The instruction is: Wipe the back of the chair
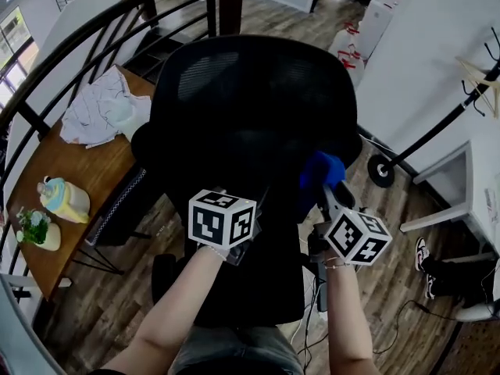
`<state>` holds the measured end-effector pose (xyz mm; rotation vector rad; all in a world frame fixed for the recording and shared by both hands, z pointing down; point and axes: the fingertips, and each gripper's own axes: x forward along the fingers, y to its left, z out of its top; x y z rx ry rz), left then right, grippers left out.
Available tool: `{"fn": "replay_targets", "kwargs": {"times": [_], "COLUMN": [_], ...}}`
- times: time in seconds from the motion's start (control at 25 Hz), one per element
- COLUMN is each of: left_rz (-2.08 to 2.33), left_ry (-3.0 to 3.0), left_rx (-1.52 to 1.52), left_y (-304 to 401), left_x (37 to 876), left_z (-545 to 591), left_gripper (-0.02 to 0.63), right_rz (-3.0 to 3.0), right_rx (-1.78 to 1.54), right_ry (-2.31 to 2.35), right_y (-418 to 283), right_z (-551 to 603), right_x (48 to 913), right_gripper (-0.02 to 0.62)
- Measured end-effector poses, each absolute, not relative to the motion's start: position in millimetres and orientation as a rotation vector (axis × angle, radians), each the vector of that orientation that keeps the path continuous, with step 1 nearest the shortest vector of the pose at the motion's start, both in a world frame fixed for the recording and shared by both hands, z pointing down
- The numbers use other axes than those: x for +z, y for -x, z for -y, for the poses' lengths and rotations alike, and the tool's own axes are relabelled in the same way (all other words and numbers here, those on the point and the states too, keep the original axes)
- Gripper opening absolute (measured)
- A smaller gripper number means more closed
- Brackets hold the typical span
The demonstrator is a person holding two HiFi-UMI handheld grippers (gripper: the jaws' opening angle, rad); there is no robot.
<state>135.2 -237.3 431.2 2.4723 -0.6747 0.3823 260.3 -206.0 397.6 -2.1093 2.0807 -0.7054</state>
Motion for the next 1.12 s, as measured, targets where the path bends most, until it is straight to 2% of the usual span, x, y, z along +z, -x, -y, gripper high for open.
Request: {"fn": "replay_targets", "kwargs": {"times": [0.76,1.12], "left_rz": [1.121,1.244], "left_ry": [-2.226,-2.119], "left_rx": [0.34,0.289], "left_y": [71,130], "left_x": [467,480], "left_z": [250,265], "left_gripper": [0.037,0.037], "right_rz": [-2.643,-2.794], "right_rx": [-0.831,-0.844], "right_ry": [1.548,1.444], "right_y": [2,64], "right_z": [254,282], "right_x": [429,451], "right_gripper": [0.147,0.147]}}
